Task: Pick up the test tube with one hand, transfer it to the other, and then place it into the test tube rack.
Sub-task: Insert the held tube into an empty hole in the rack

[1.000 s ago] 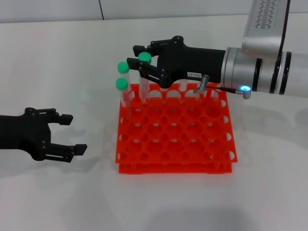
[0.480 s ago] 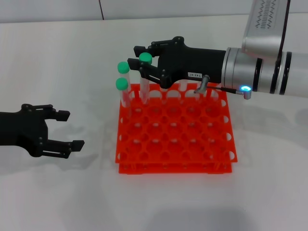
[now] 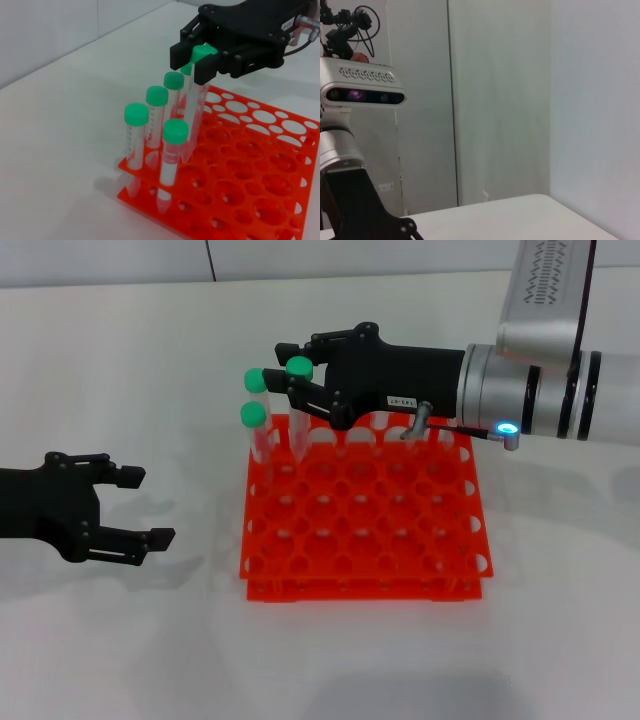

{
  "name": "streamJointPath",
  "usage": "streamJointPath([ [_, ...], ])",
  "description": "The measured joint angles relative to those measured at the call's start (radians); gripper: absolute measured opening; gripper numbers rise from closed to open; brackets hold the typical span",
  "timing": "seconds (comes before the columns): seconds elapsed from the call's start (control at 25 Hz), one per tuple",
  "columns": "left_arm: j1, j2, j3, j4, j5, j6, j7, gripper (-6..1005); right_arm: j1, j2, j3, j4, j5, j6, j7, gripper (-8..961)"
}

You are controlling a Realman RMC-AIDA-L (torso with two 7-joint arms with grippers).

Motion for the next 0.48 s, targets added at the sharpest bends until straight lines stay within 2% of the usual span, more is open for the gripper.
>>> streamJointPath([
  [0.48,-0.002,0.0,0.003,0.0,0.001,-0.002,0.0,886,0.016,0.001,-0.009,0.023,-0.002,0.016,-0.001,271],
])
